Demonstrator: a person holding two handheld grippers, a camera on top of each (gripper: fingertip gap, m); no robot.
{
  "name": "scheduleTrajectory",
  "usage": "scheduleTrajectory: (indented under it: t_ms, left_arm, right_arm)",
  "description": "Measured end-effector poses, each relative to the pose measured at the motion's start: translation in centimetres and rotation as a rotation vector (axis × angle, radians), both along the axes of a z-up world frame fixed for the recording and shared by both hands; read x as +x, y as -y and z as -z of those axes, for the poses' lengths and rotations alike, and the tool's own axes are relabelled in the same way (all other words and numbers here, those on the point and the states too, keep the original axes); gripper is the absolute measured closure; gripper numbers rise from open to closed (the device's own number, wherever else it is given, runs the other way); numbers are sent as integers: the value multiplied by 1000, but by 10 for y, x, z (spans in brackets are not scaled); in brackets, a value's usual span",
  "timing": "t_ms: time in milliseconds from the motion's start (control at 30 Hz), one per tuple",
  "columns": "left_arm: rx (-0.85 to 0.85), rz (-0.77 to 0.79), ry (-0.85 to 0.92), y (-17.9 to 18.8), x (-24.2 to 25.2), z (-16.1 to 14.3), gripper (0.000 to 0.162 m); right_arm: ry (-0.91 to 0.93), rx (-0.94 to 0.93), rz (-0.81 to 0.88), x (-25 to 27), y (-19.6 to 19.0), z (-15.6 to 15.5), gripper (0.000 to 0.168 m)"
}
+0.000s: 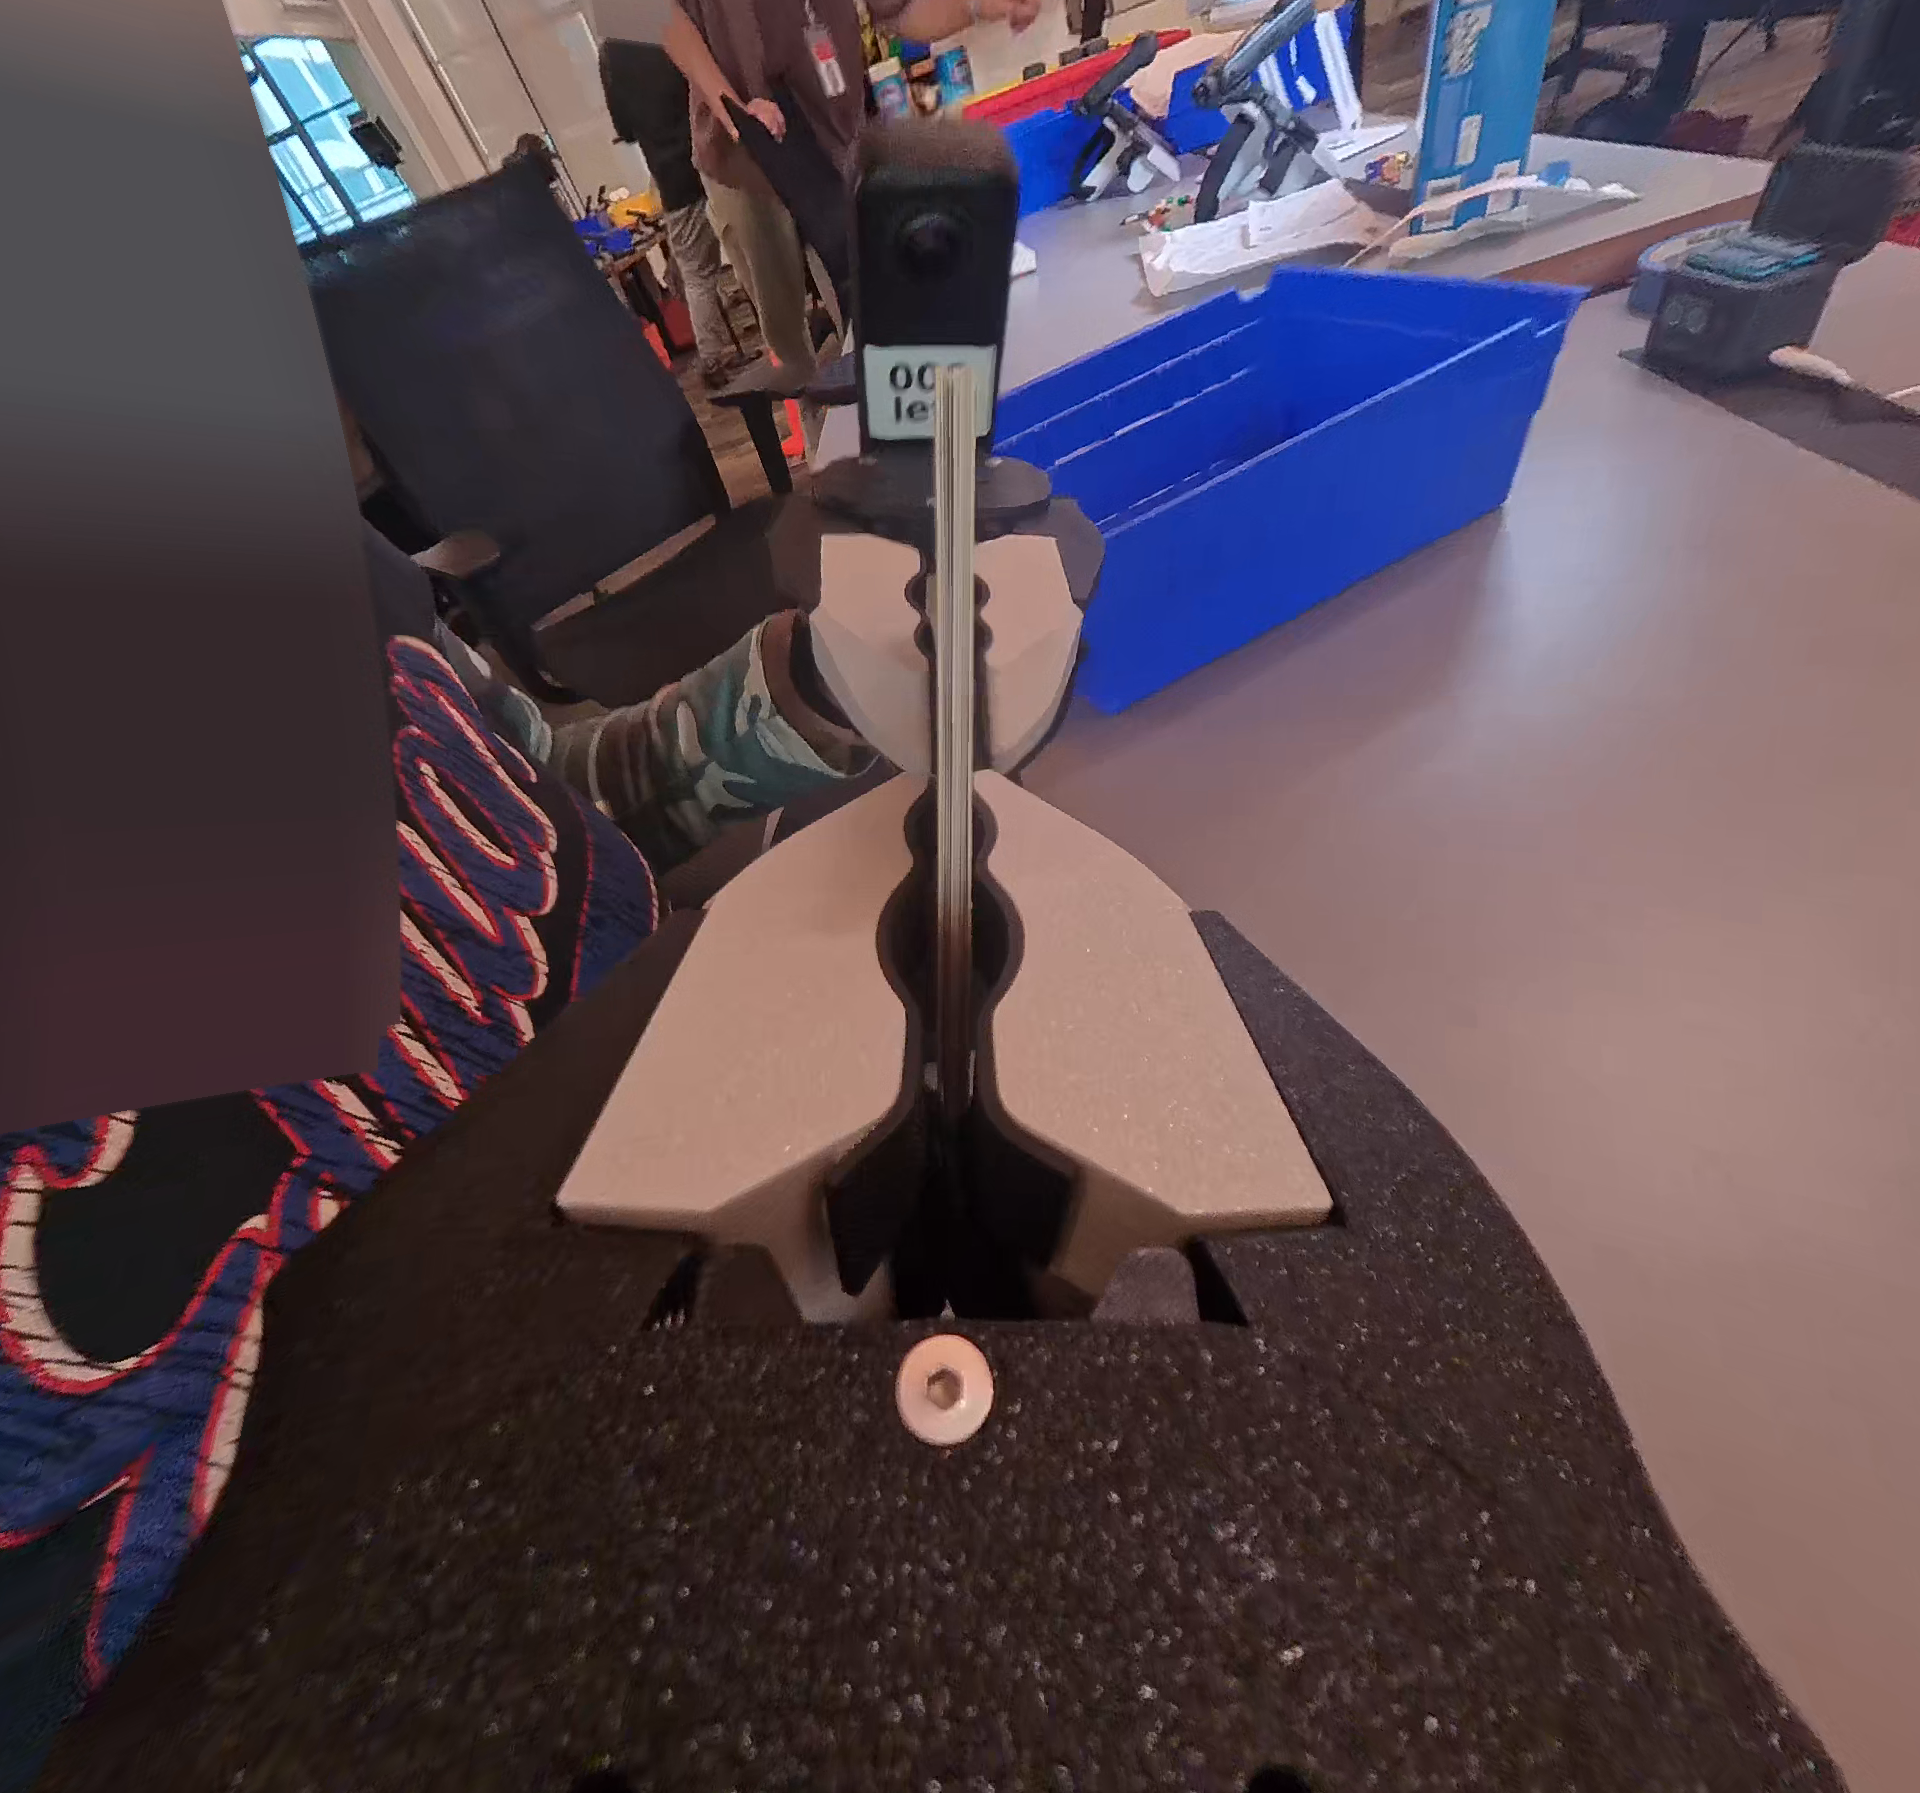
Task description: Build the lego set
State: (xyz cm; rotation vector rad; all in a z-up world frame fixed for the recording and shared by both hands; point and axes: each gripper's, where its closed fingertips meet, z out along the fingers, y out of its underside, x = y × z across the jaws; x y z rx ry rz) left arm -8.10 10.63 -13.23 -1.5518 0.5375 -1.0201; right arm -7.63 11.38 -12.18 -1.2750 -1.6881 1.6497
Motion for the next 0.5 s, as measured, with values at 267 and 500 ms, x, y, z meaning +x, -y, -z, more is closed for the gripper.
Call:
scheduleTrajectory:
  t_ms: [267,500]
  left_arm:
    - [8,-207,-104,-7,-27,14,135]
    - [0,-304,-192,0,-37,25,135]
  right_arm:
    - [14,-187,316,27,-152,-52,165]
    - [371,-642,456,35,-295,57,165]
